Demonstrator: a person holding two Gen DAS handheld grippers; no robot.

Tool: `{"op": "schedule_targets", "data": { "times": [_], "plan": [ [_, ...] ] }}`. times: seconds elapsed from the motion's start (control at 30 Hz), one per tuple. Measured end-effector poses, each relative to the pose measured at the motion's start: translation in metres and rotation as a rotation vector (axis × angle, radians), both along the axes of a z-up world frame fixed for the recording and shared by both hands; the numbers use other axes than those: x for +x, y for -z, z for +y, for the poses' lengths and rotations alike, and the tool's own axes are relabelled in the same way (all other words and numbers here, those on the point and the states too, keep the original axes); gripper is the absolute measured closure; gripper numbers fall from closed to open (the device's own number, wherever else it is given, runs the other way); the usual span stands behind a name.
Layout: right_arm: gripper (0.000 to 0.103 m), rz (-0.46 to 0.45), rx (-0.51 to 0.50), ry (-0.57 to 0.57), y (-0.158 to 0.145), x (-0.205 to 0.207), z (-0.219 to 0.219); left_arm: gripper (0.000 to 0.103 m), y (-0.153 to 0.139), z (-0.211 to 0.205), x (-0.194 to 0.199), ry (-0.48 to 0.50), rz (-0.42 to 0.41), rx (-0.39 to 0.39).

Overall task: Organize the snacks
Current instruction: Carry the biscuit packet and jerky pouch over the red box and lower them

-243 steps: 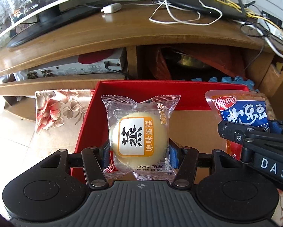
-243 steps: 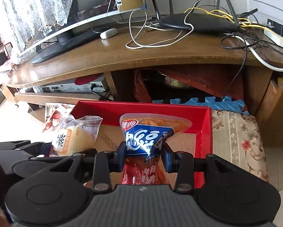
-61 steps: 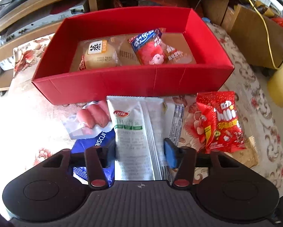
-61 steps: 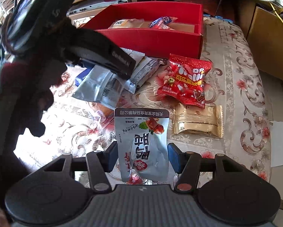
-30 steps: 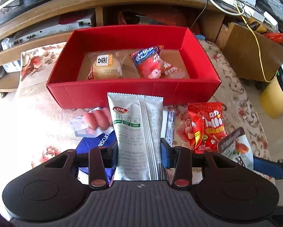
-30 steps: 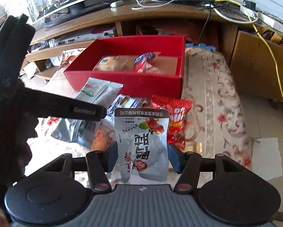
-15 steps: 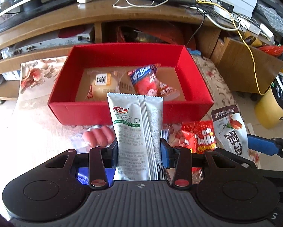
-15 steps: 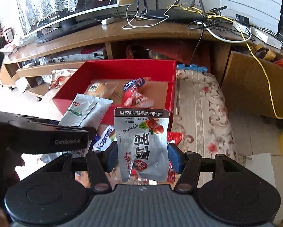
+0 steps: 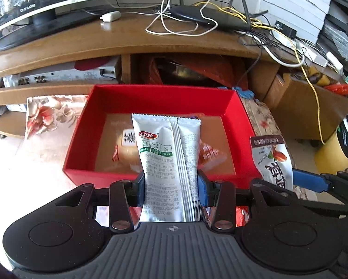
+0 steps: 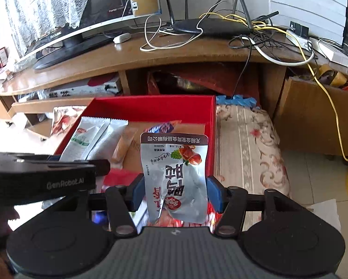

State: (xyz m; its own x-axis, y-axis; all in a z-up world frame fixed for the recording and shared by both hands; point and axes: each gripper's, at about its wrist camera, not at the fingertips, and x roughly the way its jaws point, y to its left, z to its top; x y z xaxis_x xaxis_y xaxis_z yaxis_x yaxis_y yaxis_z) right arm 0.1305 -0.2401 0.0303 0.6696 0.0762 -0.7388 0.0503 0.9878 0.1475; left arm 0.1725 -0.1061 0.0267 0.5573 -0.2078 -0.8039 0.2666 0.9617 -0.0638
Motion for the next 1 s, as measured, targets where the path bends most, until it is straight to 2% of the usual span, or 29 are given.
{"op": "schedule_targets", "data": {
  "times": [0.43, 1.0],
  "plan": [
    [0.050, 0.027, 0.029, 0.006, 0.013, 0.071, -0.006, 0.055, 0.007, -0.006, 0.053, -0.046, -0.010, 0.041],
    [0.050, 0.121, 0.037, -0.007, 0.064, 0.126, 0.001, 0.055, 0.052, -0.003, 0.100, -0.100, 0.054, 0.101]
  ]
}}
